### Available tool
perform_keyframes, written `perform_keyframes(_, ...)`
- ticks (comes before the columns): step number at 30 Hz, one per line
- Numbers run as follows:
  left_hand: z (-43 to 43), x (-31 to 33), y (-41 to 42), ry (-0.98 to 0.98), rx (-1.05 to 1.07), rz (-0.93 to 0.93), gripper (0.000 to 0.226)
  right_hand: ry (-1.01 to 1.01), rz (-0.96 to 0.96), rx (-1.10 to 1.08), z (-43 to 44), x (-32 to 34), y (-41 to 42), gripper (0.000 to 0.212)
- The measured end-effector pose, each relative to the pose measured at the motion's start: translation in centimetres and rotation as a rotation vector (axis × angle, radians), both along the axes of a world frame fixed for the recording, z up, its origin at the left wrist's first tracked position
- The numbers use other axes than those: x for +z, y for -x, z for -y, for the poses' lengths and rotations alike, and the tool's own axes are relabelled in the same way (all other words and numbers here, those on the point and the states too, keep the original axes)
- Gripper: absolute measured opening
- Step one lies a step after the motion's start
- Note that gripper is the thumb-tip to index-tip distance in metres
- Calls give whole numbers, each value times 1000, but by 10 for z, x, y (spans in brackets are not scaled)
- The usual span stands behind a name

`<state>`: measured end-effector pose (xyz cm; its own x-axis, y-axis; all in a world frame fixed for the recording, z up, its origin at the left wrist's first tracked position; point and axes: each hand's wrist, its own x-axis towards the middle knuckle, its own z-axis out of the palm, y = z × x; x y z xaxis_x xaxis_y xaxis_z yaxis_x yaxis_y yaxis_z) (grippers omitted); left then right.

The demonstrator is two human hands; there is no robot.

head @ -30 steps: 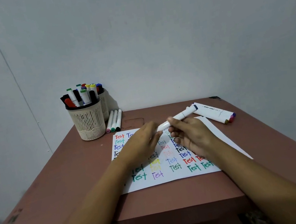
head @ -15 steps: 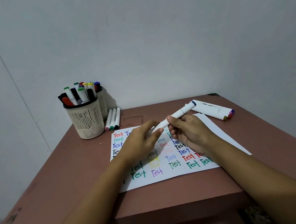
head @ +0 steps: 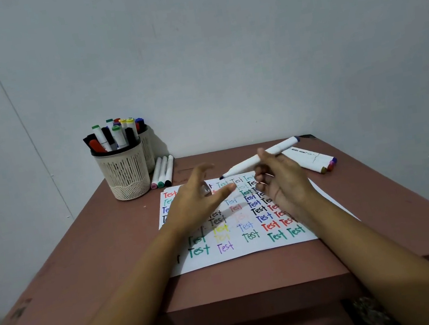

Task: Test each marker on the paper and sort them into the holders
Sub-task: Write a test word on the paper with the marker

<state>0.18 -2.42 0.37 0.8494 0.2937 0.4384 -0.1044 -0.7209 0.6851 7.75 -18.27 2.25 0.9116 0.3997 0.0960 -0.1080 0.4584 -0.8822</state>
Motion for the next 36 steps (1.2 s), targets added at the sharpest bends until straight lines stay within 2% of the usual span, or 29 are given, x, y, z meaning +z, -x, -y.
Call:
perform_keyframes(2, -1, 4, 3, 57, 29, 29, 46, -64, -106, -38, 6, 1, -4, 13)
perform_keyframes(4, -3, 5, 3, 144, 62, 65, 33, -114, -177, -7, 9, 0, -6, 22)
perform_keyframes(7, -8, 4, 1, 253, 106, 51, 16, -155, -205, 59, 11, -3, -7, 31)
perform_keyframes(12, -13, 0, -3, 311, 139, -29, 30, -24, -128, 25, 15, -2, -5, 6)
perform_keyframes(15, -16, -2, -4, 279, 154, -66, 34, 138, -49, -86, 19, -3, -6, 8)
perform_keyframes(19, -21, -4, -4, 245, 147, -101, 35, 238, 46, -177, 34, 3, -8, 8)
perform_keyframes(24, -25, -3, -4, 206, 156, -110, 35, 399, 174, -198, 69, 0, -5, 25)
perform_keyframes(28, -27, -4, -7, 185, 155, -112, 35, 494, 201, -354, 86, -10, -1, 37)
perform_keyframes(32, -25, -6, -7, 174, 156, -102, 33, 584, 247, -448, 90, -15, 0, 35)
perform_keyframes(36, -24, -7, -8, 168, 165, -92, 33, 679, 296, -428, 89, -17, 2, 19)
